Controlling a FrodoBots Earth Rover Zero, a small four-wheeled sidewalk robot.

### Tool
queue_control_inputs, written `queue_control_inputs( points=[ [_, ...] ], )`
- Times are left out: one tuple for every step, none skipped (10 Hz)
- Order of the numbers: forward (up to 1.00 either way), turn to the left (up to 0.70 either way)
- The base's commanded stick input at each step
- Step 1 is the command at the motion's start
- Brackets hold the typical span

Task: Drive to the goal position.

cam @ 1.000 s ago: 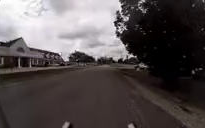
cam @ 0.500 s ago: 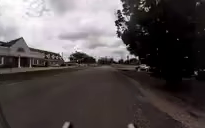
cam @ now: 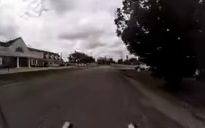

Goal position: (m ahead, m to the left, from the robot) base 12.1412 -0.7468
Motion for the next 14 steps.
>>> queue_control_inputs(
  points=[
    [0.60, 0.00],
    [0.60, 0.00],
    [0.60, 0.00],
    [0.60, 0.00],
    [0.60, 0.00],
    [0.60, 0.00],
    [0.60, 0.00],
    [0.60, 0.10],
    [0.60, 0.15],
    [0.60, 0.09],
    [0.60, 0.00],
    [0.60, 0.00],
    [0.60, 0.00],
    [0.60, 0.00]
  ],
)
